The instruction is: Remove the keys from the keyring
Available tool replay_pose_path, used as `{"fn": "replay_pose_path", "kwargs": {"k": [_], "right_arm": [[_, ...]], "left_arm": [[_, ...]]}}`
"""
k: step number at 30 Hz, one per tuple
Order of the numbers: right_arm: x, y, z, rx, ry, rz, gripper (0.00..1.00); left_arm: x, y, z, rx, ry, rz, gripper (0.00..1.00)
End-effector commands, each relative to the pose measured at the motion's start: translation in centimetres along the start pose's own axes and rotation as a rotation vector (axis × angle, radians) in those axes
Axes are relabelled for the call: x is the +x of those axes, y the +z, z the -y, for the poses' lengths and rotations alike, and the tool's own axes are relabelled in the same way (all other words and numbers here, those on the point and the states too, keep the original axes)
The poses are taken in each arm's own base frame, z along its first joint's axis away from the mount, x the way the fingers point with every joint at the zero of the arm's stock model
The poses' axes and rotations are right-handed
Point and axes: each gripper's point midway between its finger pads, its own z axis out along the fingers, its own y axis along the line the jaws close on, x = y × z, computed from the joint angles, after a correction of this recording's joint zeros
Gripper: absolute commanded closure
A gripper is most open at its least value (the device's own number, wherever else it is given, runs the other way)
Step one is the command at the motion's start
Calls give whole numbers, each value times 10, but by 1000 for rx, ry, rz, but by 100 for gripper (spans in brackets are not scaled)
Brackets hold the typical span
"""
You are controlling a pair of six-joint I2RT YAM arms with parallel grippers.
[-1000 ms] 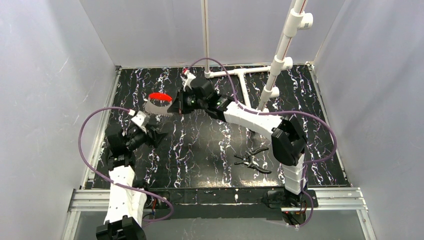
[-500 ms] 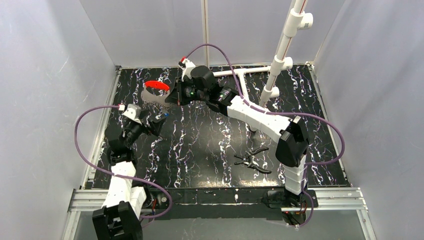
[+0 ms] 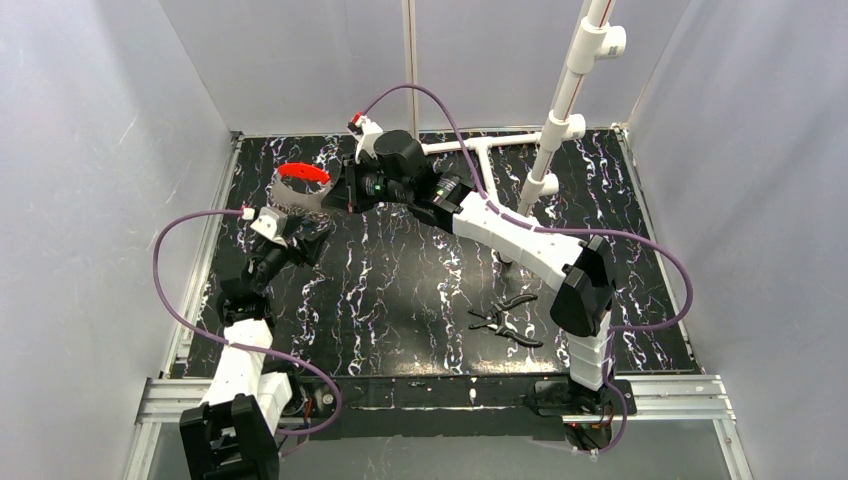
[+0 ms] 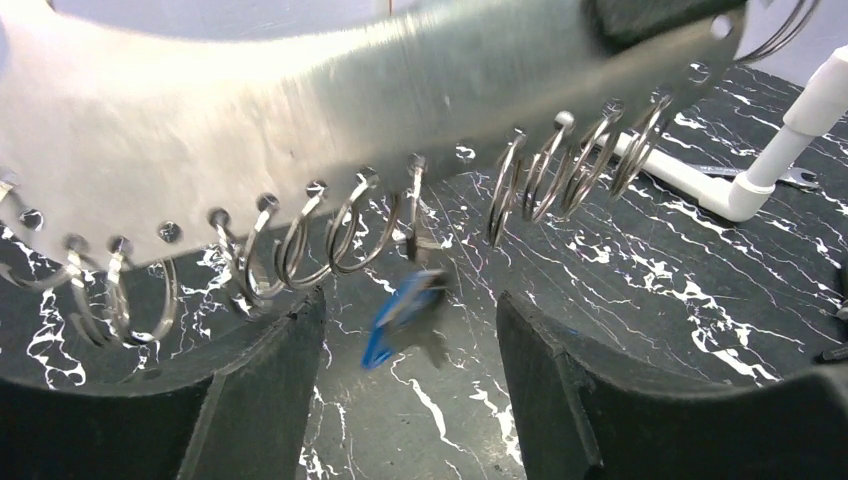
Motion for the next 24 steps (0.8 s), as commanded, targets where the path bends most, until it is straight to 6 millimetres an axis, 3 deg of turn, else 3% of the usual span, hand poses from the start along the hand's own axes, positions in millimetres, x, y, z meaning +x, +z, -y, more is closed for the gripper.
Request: {"fn": "replay_pose_path", "kwargs": {"k": [1, 15, 24], "right_arm": [[-37, -16, -36, -70, -33, 93, 99], [-29, -11, -34, -66, -1, 70, 99], [-25, -8, -32, -67, 15, 58, 99]], "left_arm": [[-17, 4, -6, -12, 54, 39, 41], [-28, 3, -9, -43, 59, 77, 46], [-26, 3, -9, -43, 60, 78, 61]]}}
